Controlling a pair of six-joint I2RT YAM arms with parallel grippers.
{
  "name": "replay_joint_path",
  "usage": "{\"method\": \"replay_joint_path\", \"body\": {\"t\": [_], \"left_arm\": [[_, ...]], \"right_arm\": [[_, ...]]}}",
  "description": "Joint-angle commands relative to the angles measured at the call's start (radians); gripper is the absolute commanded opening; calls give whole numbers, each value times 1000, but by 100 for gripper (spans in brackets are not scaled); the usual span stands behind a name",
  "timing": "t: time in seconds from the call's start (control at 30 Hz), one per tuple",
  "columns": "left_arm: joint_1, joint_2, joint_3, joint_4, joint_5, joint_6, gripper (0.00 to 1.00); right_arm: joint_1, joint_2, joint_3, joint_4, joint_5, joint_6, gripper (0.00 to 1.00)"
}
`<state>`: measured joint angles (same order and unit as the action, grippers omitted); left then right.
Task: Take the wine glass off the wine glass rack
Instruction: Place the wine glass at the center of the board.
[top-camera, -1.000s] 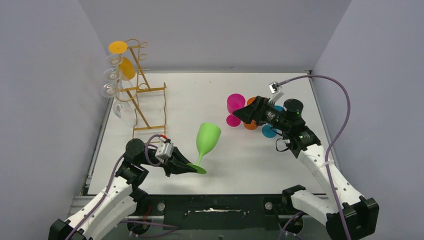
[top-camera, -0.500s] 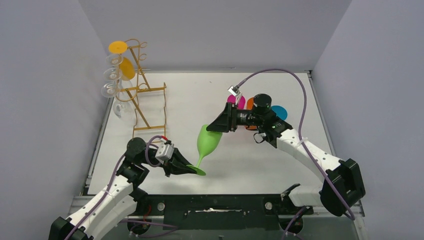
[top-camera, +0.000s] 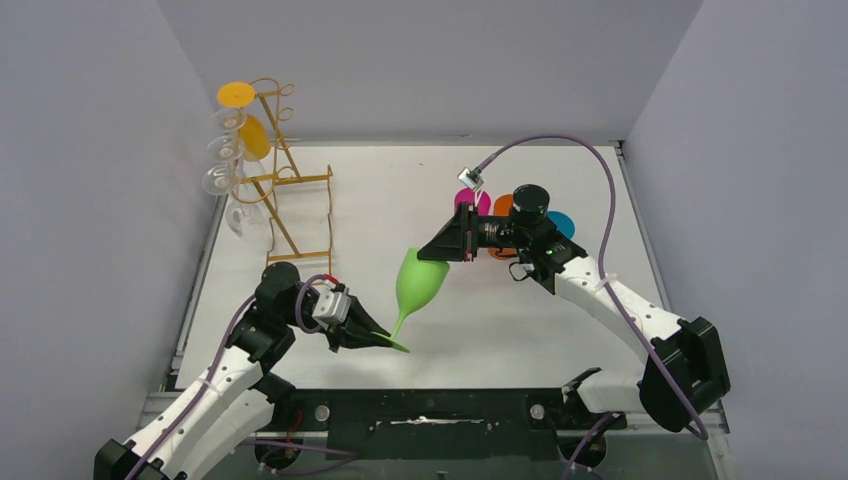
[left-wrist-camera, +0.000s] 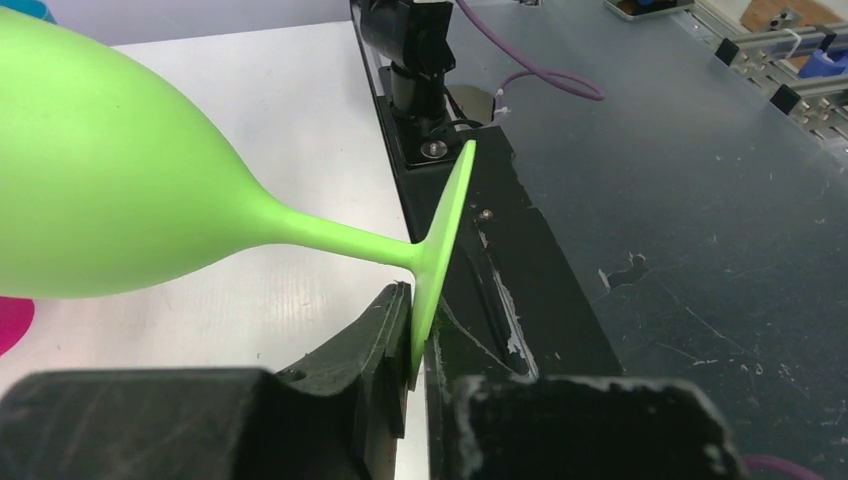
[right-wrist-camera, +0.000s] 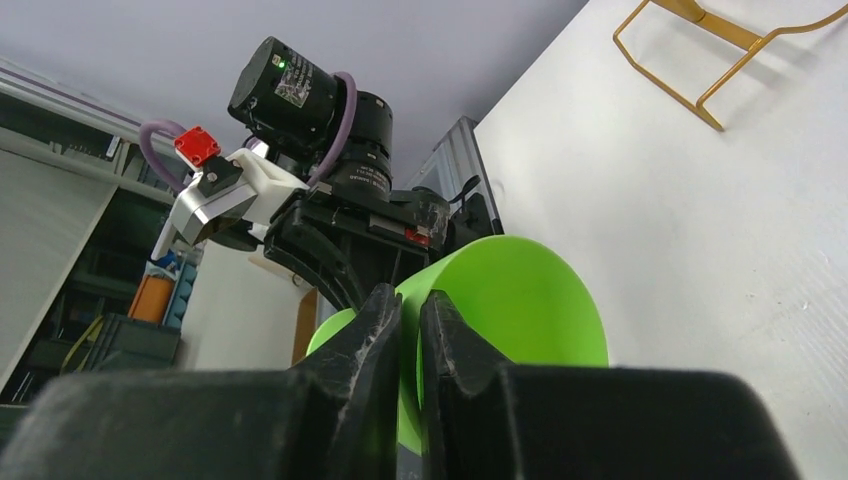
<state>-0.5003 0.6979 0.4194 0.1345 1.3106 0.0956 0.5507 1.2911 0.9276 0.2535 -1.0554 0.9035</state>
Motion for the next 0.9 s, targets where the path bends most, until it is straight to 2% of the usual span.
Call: {"method": "replay_joint_path", "body": {"t": [0.0, 0.1, 0.23, 0.33, 0.37, 0.43, 0.53, 0.7, 0.87], "left_arm": [[10, -2, 73, -126, -44, 87, 12], [9, -5, 71, -128, -41, 75, 20], [8, -9, 66, -132, -32, 56, 36], [8, -19, 64, -134, -39, 52, 54], [8, -22, 64, -134, -45, 52, 67], [8, -27, 60, -125, -79, 44, 76], [8, -40, 43, -72, -157, -15, 79], [8, -68, 7, 11, -362, -155, 81], [8, -80, -2, 8, -569, -240, 82]], "right_arm": [[15, -33, 17, 25, -2, -39, 0], [15, -50, 19, -8, 41, -70, 0], [18, -68, 29, -101, 113, -127, 0], [36, -92, 56, -233, 227, -233, 0], [49, -100, 72, -301, 327, -278, 0], [78, -114, 104, -416, 486, -353, 0], [124, -138, 118, -541, 785, -402, 0], [213, -177, 97, -703, 1277, -378, 0], [260, -248, 31, -795, 1564, -284, 0]]}}
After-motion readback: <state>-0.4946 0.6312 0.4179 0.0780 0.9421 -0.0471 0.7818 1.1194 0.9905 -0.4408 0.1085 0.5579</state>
